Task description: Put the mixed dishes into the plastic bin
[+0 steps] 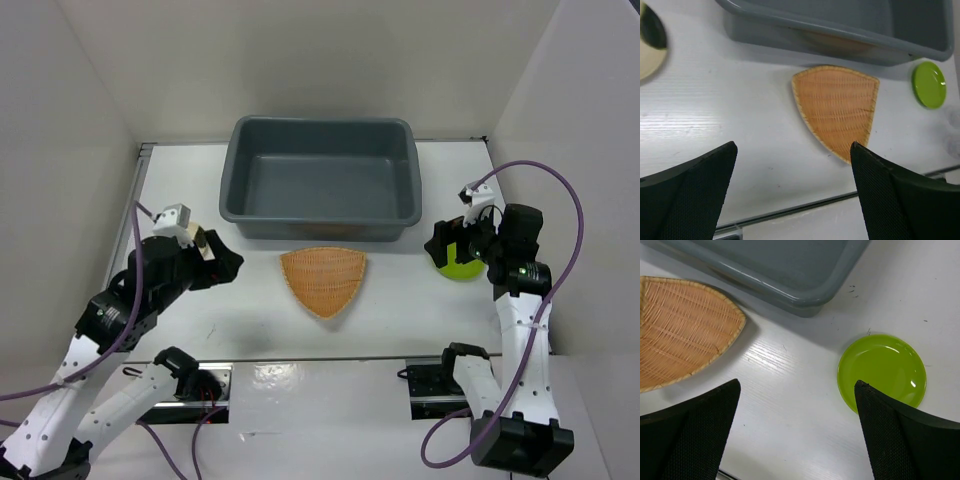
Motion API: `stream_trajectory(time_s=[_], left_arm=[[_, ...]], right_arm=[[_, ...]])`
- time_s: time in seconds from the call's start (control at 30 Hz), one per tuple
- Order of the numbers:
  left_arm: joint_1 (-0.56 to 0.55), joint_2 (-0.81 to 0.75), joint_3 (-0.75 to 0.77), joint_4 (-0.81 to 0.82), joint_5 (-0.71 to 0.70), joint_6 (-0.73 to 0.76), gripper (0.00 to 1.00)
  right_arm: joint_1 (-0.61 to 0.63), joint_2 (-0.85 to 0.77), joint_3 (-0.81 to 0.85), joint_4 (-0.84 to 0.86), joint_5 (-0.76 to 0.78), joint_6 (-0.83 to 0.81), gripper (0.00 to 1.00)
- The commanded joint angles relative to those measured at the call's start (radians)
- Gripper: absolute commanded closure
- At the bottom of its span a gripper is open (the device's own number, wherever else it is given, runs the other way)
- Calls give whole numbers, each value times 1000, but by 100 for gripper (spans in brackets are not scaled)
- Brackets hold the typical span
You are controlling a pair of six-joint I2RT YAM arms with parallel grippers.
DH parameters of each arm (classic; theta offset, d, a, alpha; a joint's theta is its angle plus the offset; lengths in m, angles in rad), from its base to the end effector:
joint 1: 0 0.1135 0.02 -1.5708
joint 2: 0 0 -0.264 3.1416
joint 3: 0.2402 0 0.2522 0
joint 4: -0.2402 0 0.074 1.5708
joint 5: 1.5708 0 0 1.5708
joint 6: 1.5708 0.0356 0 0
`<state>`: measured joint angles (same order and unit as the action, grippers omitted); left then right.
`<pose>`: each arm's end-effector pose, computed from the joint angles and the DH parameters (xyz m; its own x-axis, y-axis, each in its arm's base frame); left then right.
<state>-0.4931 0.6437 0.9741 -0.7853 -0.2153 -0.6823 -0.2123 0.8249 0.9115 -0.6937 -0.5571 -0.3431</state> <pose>0.1082 -0.0495 0.3604 -0.4854 -0.4385 -0.7564 -0.0163 0.8695 -0.4936 0.1655 -0.0164 0.3289 -0.4425 -0.1967 -0.8749 -0.4189 0.9080 0.0078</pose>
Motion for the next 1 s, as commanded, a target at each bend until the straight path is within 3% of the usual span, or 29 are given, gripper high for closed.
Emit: stream_trajectory(time_s=[0.0,0.17,0.3,0.4,0.53,0.57,0.63,0.67,0.7,0.8,0.97], left_arm=[[5,8,-70,148,172,-16,0],[5,-45,-254,375,365,-146,0],[5,5,-347,403,418,-220,0],[5,-44,-434,474,496,-296,0],[5,-315,-661,632,514,-489,0],[5,-451,-708,661,514,-519,0],[5,-592,-829,652,504,-617,0],[5,-742,-872,652,504,-656,0],[5,-772,-918,652,522,-699,0],[5,-597,-891,673,527,-611,0],[5,-449,-855,747,472,-626,0]], right_arm=[[7,-19,46,-1,-24,-16,1],[7,-52,36,-1,-37,-28,1],[7,-43,36,-1,-37,-28,1],[7,-52,36,-1,-47,-28,1],[7,-63,36,-10,-47,-37,1],[7,-63,36,-10,-47,-37,1],[7,-73,36,-10,-47,-37,1],[7,-73,36,-10,-47,-37,1],[7,-73,36,-10,-47,-37,1],[7,-73,36,-10,-47,-37,1],[7,-73,27,-10,-47,-37,1]])
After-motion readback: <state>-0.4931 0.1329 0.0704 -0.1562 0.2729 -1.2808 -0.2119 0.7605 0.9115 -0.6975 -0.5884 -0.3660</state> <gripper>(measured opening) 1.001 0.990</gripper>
